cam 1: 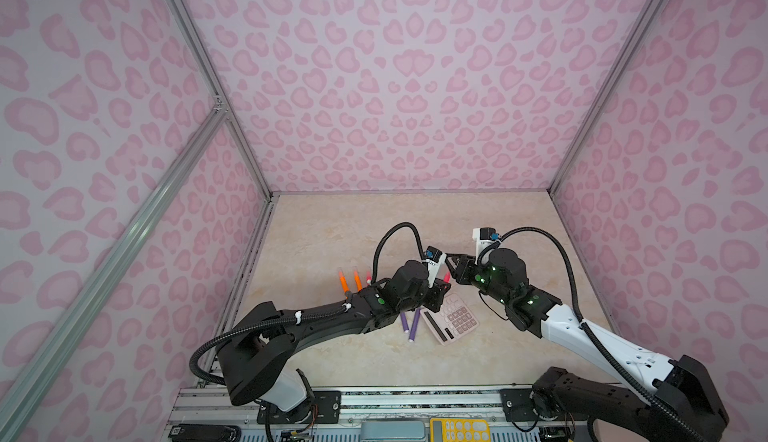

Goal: Insert the pens into the pen caps
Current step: 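Press the right gripper down on the capped pink marker tip while the left holds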

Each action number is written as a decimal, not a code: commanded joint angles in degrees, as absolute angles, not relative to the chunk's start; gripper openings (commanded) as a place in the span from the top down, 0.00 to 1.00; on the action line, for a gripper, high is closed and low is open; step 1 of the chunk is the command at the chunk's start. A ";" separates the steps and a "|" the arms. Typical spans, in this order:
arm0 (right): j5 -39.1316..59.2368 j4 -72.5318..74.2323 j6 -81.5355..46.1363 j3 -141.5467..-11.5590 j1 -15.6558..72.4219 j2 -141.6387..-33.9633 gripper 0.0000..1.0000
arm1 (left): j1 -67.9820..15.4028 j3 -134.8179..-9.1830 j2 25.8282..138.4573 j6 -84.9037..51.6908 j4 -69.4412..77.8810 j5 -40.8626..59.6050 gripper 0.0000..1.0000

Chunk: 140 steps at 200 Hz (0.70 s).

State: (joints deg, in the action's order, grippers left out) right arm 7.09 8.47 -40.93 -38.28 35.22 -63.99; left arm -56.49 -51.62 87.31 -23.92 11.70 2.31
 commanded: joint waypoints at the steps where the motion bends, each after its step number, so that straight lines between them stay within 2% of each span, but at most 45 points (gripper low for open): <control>1: 7.78 8.18 -40.65 -38.77 35.29 -64.55 0.71 | -56.60 -52.65 87.81 -22.94 11.81 1.83 0.97; 37: 8.55 7.84 -40.61 -39.28 35.23 -65.43 0.81 | -56.58 -52.47 87.49 -23.02 11.82 1.66 0.97; 81: 10.19 7.09 -39.93 -40.07 35.30 -66.59 1.00 | -56.59 -52.10 86.66 -23.60 11.74 0.29 0.97; 140: 11.25 14.33 -40.43 -36.15 37.62 -67.22 1.00 | -50.16 -48.30 84.36 -29.13 15.62 6.54 0.97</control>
State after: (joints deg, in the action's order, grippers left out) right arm 9.63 12.29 -40.97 -37.78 36.32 -66.94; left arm -53.23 -49.82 85.71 -24.47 11.09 6.39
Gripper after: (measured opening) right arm 0.118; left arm 0.169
